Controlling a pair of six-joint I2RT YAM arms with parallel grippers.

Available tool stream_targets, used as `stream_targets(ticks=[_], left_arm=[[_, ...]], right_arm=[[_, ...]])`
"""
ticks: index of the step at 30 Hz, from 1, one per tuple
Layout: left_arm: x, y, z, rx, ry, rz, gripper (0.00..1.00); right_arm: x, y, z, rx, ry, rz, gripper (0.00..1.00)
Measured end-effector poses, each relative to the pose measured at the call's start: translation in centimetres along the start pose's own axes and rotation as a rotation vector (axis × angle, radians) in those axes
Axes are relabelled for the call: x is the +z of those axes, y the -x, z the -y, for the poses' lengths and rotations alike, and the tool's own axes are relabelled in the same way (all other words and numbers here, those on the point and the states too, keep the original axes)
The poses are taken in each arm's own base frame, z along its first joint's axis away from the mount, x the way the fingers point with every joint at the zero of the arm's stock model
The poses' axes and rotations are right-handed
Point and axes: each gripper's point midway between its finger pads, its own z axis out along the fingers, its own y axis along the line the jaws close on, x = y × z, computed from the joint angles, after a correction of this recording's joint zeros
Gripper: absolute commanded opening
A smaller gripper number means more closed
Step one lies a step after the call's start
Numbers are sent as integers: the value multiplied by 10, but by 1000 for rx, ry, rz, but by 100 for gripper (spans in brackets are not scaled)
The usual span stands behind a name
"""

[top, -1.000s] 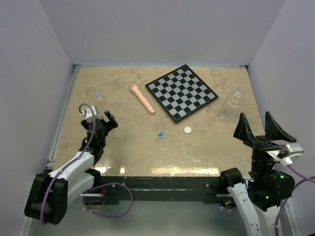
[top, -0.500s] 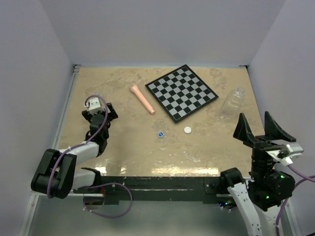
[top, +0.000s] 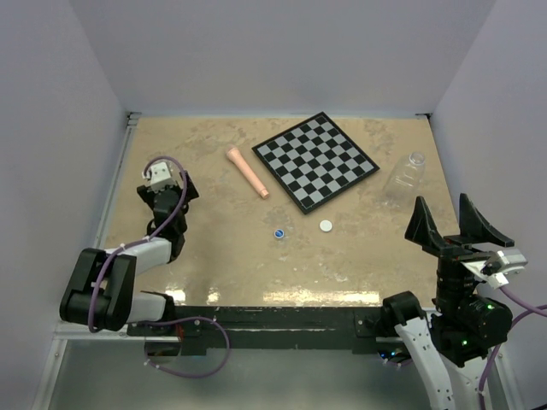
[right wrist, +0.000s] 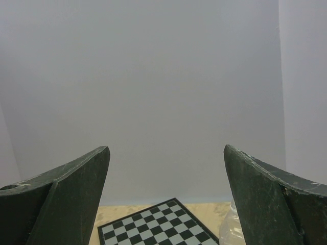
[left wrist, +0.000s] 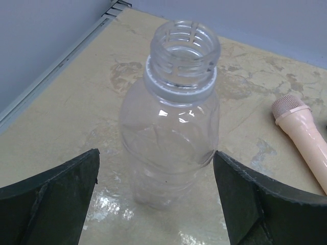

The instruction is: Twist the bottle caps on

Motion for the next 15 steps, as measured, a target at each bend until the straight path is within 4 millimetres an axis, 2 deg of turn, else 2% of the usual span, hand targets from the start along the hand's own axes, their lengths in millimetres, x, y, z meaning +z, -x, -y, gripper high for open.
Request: stream_targets(ticks=[6, 15], left_arm=[[11, 3, 0, 32, -3, 15, 91], [22, 7, -1, 59, -22, 35, 67]], right_arm=[[0, 0, 0, 0, 0, 0, 99], [0, 0, 0, 0, 0, 0, 99]])
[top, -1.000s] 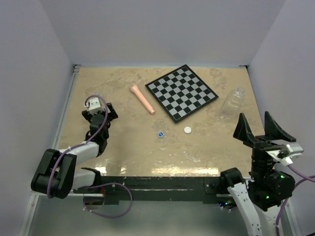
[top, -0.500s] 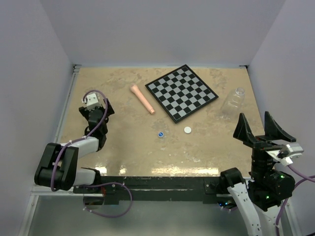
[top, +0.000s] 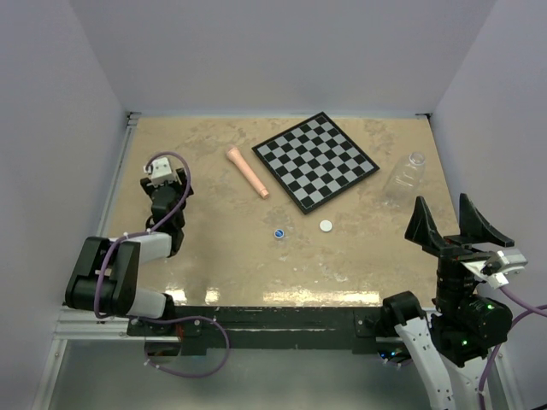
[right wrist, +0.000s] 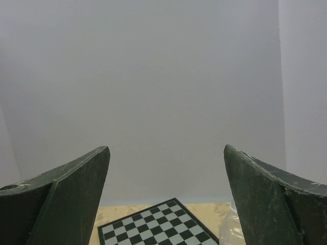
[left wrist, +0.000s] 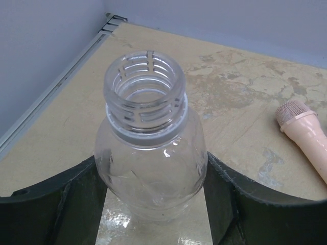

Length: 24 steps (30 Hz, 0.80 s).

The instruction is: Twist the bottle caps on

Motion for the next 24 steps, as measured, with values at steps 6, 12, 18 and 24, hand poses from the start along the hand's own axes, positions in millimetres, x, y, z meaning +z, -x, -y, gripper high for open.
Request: stream_targets(ticks=[6, 12, 18, 24], left_arm=[[-5, 20, 9, 0, -62, 40, 64], [-20, 76, 34, -19, -212, 128, 63], [-46, 139, 78, 31, -478, 180, 62], [-90, 157, 114, 136, -761, 164, 60]], right_arm=[[0, 0, -2, 0, 11, 0, 99], [1, -1, -14, 0, 79, -2, 99], [26, -28, -49, 9, 238, -136, 99], [56, -72, -96, 88, 436, -358, 99]])
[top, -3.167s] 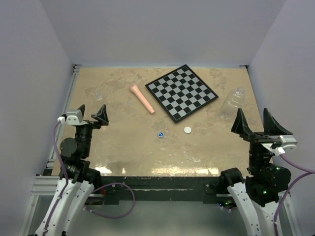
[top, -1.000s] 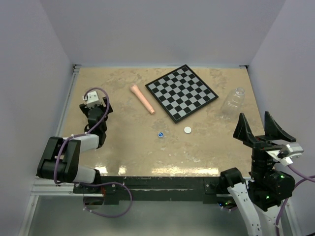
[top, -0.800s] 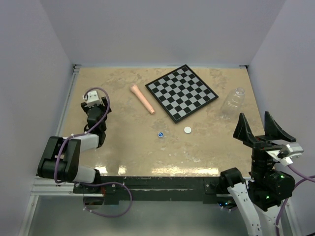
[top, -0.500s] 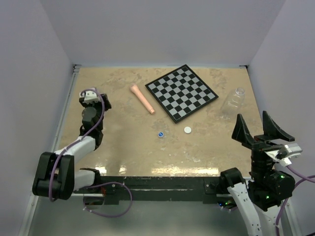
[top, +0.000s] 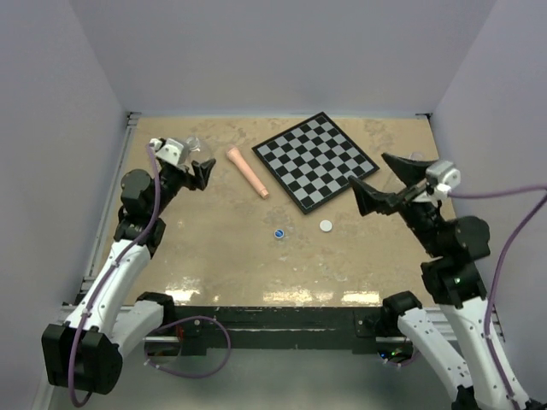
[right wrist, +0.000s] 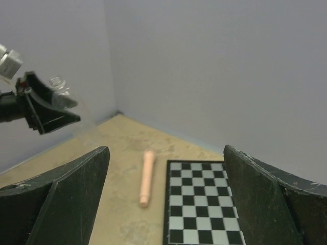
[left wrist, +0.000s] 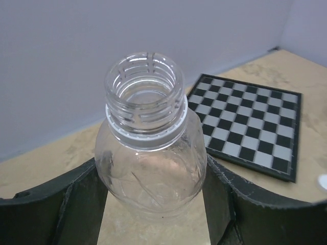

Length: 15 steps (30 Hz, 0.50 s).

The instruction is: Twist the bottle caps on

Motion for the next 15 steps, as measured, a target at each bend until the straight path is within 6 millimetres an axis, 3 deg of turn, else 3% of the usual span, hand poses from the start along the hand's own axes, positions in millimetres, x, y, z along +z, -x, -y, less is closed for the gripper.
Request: stream_targets(ticks=[5, 11, 15], left_arm=[[-14, -10, 52, -17, -251, -54, 59], [-35, -27, 107, -75, -519, -128, 59], [-53, -38, 138, -129, -665, -173, 58]], right_arm=[[29, -37, -23, 100, 174, -150, 98], [45, -83, -45, 227, 293, -293, 98], [53, -111, -73, 288, 365, -373, 99]])
